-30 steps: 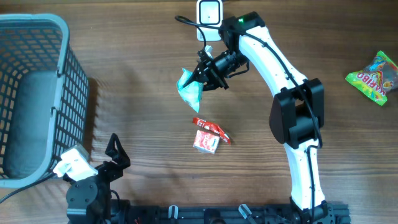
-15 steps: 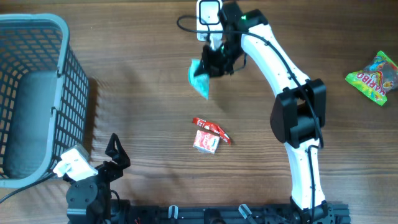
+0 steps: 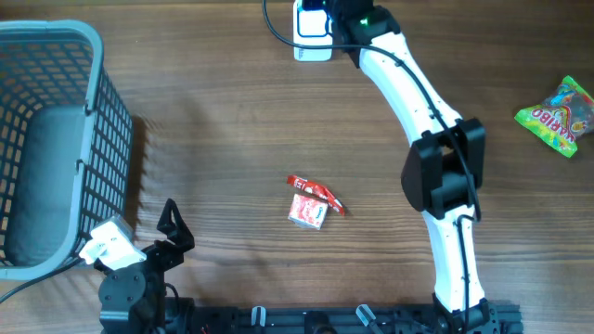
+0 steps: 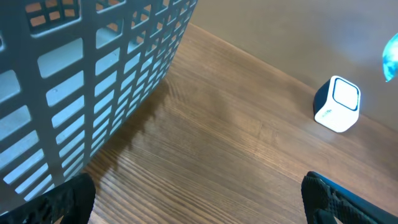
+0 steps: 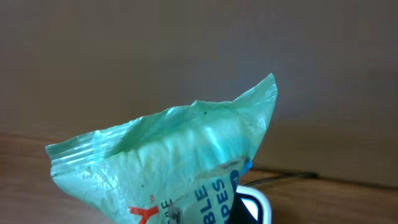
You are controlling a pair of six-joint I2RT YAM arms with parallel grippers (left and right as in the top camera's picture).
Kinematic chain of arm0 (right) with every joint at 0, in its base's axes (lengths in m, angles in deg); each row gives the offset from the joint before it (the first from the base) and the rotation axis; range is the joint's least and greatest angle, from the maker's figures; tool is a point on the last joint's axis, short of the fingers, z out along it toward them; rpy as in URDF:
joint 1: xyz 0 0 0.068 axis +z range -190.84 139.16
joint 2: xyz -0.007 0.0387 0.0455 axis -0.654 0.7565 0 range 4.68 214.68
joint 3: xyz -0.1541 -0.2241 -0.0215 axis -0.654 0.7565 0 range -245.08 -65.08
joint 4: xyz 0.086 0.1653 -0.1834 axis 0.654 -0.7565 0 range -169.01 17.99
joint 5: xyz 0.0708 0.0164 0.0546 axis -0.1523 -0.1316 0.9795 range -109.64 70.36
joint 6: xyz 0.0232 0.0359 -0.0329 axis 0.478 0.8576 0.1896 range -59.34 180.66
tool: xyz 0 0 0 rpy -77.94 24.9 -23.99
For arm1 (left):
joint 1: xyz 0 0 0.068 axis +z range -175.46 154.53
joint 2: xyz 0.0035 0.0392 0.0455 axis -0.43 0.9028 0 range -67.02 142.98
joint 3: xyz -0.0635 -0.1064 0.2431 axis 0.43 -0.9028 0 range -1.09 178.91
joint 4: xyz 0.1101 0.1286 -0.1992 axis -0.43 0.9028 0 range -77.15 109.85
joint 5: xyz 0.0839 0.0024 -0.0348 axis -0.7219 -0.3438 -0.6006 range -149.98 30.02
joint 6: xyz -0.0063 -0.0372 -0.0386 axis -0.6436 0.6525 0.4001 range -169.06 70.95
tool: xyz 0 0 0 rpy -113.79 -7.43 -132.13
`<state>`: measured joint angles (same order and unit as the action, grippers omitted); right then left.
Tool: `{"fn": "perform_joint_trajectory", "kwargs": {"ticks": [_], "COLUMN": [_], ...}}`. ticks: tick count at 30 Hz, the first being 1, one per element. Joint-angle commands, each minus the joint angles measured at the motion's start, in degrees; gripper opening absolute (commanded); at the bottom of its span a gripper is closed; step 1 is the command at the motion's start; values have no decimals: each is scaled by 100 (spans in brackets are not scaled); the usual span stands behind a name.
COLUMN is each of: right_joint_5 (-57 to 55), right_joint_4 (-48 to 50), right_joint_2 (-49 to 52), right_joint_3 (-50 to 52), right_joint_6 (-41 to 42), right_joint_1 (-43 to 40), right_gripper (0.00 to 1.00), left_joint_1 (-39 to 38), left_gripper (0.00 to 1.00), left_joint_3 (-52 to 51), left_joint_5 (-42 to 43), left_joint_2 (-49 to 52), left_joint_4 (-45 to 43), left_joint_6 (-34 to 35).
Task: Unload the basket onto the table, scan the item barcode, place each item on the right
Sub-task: 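Hold the wipes pack in front of the scanner, then move the wipes pack to the right edge and release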
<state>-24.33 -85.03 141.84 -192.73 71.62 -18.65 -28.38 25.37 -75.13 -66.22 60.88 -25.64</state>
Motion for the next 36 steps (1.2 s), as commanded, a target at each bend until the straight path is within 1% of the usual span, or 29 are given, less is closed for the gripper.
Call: {"fn": "perform_joint_trajectory", "kwargs": {"ticks": [1,5,9,12,15,16,19,21,22,24,26,27,29,30,31,32,33,34,36], "right_joint_5": [-304,-592,-763,-1810,-2638,-2935,-3086,-3060,-2953,-2621,-2514,-2496,-2446,-2328,-2197,-2011,-1805,-1633,-1370], "right_joint_4": [236,247,-415,-1287,-2398,-2942,-3930,-4266,-4192,-3694,-3355,-3101,-3003,-2955,-2938,-2918,-2876,-2887,-3101], "right_joint_2": [671,737,542,-44,-498,-595,-570,-535,-533,-509,-428,-195,79,223,295,306,295,243,-50], "right_joint_3": [28,7,-319,-319,-319,-319,-302,-254,-125,254,568,844,931,929,929,929,918,844,518], "right_joint_6": [-205,-289,-345,-363,-555,-564,-326,-37,-4,-46,-37,-42,-48,-55,-50,-31,-35,-39,-33], "right_joint_1": [50,68,66,4,-205,-396,-1093,-1663,-1985,-2664,-3158,-3617,-3906,-4013,-4081,-4118,-4120,-4105,-3956], "right_gripper": [5,5,5,5,5,5,5,5,5,5,5,5,4,7,16,44,81,99,100], "left_joint_1": [-20,-20,-20,-20,-20,-20,-20,-20,-20,-20,-20,-20,-20,-20,-20,-20,-20,-20,-20], "left_gripper": [100,100,100,100,100,100,100,100,100,100,100,100,100,100,100,100,100,100,100], "left_joint_3": [-22,-22,-22,-22,-22,-22,-22,-22,-22,-22,-22,-22,-22,-22,-22,-22,-22,-22,-22], "left_joint_5": [-57,-57,-57,-57,-57,-57,-57,-57,-57,-57,-57,-57,-57,-57,-55,-57,-57,-57,-57], "left_joint_2": [-37,-37,-37,-37,-37,-37,-37,-37,-37,-37,-37,-37,-37,-37,-37,-37,-37,-37,-37], "left_joint_4": [-15,-15,-15,-15,-15,-15,-15,-15,-15,-15,-15,-15,-15,-15,-15,-15,-15,-15,-15], "left_joint_6": [-66,-66,-66,-66,-66,-66,-66,-66,-66,-66,-66,-68,-66,-66,-66,-66,-66,-66,-66]}}
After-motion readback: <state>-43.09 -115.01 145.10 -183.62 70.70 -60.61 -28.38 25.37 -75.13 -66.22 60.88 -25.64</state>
